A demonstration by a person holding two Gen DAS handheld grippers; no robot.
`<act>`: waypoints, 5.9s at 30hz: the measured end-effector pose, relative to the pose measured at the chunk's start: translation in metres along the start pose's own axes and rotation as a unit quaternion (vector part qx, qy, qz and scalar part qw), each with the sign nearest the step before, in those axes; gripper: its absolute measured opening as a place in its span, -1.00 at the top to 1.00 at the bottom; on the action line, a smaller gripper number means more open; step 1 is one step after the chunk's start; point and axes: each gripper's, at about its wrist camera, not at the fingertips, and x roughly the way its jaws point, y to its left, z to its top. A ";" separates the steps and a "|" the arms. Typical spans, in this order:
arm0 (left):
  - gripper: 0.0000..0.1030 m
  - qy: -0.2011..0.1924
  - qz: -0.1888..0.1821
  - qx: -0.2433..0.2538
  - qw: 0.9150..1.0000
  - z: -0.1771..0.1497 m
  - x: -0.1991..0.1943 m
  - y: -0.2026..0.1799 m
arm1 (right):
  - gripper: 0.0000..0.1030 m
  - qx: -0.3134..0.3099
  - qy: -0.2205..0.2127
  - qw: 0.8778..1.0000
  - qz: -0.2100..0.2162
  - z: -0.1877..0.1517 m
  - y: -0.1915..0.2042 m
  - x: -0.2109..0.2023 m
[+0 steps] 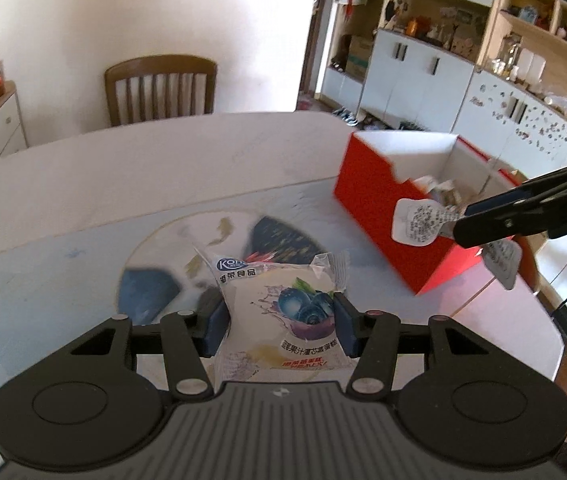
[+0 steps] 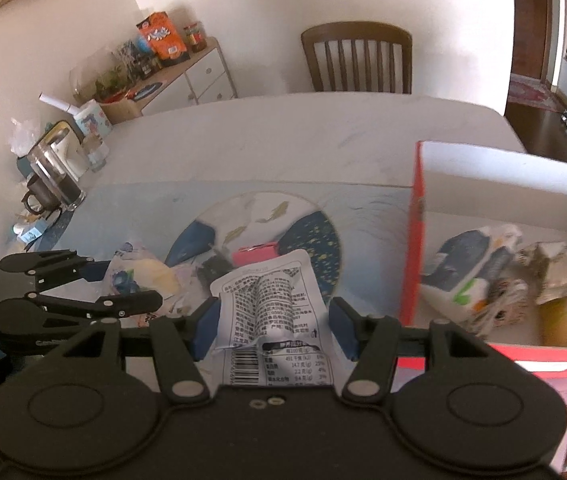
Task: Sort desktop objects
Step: 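Carry the printed packet and bun bag into the red box with both tools, then open both tools to release packet and bun bag inside the box, then withdraw both tools from the box toward the pink binder clip and dark bag, then grasp the pink binder clip with right tool while left tool grasps the dark plastic bag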
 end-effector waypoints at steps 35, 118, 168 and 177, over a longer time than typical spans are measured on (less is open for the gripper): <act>-0.03 -0.005 -0.086 0.127 0.988 0.098 0.100 -0.186 | -0.14 0.044 -0.049 0.994 -0.091 -0.010 -0.162 -0.064; -0.68 0.003 -0.091 0.081 0.992 0.092 0.096 -0.172 | -0.56 0.032 -0.033 0.996 -0.074 -0.005 -0.170 -0.041; -0.99 0.028 -0.007 0.020 0.999 -0.019 0.055 0.064 | -0.58 -0.023 0.020 0.998 -0.047 0.050 0.053 0.110; -0.99 0.038 -0.005 0.047 0.998 -0.027 0.078 0.064 | -0.58 -0.026 0.048 0.997 -0.056 0.057 0.058 0.146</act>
